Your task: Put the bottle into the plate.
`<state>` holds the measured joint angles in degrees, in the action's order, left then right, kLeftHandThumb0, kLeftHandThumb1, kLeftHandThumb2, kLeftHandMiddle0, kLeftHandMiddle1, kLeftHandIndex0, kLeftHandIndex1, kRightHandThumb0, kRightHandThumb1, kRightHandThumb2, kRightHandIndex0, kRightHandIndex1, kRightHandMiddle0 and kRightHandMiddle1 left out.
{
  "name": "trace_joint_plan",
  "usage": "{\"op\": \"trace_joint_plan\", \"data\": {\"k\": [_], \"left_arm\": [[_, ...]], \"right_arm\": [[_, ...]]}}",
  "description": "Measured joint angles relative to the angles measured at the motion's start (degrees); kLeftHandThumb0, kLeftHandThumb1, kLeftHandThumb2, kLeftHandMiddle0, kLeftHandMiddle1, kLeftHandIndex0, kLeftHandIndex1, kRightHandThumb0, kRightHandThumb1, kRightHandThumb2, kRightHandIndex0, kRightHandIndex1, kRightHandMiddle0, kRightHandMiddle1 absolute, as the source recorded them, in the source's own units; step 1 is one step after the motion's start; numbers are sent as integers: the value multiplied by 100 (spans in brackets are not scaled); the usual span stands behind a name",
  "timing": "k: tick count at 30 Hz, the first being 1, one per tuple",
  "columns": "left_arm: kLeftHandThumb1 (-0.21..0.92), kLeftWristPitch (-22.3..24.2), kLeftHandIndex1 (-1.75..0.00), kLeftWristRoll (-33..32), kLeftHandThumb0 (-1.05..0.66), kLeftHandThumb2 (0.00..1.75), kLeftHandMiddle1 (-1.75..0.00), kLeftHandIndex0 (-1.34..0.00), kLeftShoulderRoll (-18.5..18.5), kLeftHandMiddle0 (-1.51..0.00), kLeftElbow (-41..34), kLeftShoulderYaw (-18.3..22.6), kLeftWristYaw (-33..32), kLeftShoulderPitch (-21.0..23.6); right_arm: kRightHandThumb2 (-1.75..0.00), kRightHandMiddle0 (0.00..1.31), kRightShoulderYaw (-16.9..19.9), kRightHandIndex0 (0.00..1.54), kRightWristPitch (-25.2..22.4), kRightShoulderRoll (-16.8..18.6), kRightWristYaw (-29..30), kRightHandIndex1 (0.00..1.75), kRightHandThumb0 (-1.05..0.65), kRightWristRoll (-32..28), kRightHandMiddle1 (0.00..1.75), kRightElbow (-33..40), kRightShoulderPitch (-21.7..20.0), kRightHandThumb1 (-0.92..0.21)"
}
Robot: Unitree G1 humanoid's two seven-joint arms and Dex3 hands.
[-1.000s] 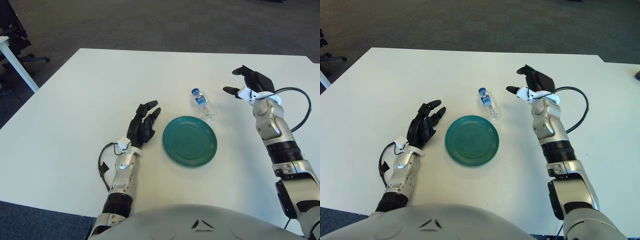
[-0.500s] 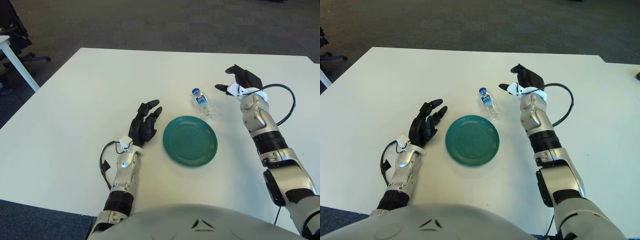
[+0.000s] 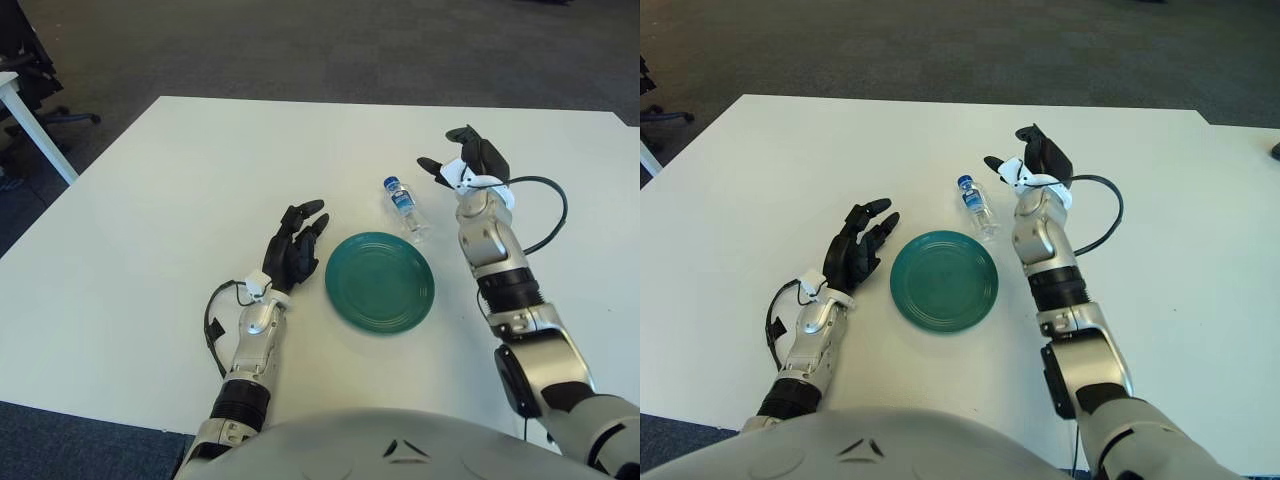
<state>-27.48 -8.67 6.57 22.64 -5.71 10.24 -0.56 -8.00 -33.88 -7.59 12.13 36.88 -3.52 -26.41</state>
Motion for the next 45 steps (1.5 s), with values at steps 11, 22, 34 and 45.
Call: {"op": "trace_joint_plan", "data": {"k": [11,22,34,45], "left_arm": [[92,-368,-82,81,-59,77,-1,-22,-10,-55,749,-20,55,541],[92,-506,-83,49,-56,80,-3,-23,-16,-59,1078,-5,94,763],[92,-559,-84,52,-52,83,-3,-23,-10,-60,1177,-5,31,841],[92,-558,-84,33,-51,82,-3,-23,-7,-60,1207,-1,23,871]], "right_arm": [[-27,0,-45,25,-355,279,660,0,-97,443,45,613,343,-92],[-33,0,-595,4,-765,242,705,0,-105,1328,21,903,739,-92],[-35,0,-1142,0,-1054,363,118,0,-105,1990,9,1718,1229,-92],[-40,0,-1006,0,-1001,292,-160,0,-105,1990,1,1309,1149,-92]]}}
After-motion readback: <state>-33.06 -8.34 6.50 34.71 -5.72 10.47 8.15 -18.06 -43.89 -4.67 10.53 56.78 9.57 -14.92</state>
